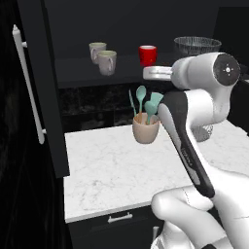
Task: Gather all objects into one cabinet and sort the glasses and bowls to opposite sides.
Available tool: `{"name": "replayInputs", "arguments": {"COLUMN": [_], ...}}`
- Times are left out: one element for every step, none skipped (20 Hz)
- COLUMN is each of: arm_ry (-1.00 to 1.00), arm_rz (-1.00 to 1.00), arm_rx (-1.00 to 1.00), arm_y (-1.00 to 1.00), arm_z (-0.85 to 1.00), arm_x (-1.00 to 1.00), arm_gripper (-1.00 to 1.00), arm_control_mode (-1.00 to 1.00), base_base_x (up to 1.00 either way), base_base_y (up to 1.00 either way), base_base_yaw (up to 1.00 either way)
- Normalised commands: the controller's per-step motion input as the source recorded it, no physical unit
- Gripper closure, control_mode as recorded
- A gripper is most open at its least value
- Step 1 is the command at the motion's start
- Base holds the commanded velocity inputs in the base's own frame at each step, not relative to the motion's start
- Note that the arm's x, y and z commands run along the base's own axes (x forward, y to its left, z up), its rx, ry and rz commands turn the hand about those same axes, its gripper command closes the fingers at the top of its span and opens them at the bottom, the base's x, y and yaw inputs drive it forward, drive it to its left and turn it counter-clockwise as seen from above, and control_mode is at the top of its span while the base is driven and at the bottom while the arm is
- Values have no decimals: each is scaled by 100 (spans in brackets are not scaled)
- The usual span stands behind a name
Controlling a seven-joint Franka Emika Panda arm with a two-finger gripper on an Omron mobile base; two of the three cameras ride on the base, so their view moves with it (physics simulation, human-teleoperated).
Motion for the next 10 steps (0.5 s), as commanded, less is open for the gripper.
{"name": "replayInputs", "arguments": {"arm_ry": [16,16,15,16,19,22,24,26,26,25], "arm_rz": [0,0,0,0,0,0,0,0,0,0], "arm_rx": [0,0,0,0,0,0,0,-5,-5,-6], "arm_y": [-80,-66,-52,-48,-42,-34,-23,0,0,0], "arm_z": [0,0,0,0,0,2,0,0,0,0], "arm_x": [-100,-100,-100,-100,-100,-100,-100,-100,-100,-100], "arm_gripper": [-100,-100,-100,-100,-100,-100,-100,-100,-100,-100], "arm_control_mode": [-100,-100,-100,-100,-100,-100,-100,-100,-100,-100], "base_base_x": [0,0,0,0,0,0,0,0,0,0], "base_base_y": [0,0,0,0,0,0,0,0,0,0], "base_base_yaw": [0,0,0,0,0,0,0,0,0,0]}}
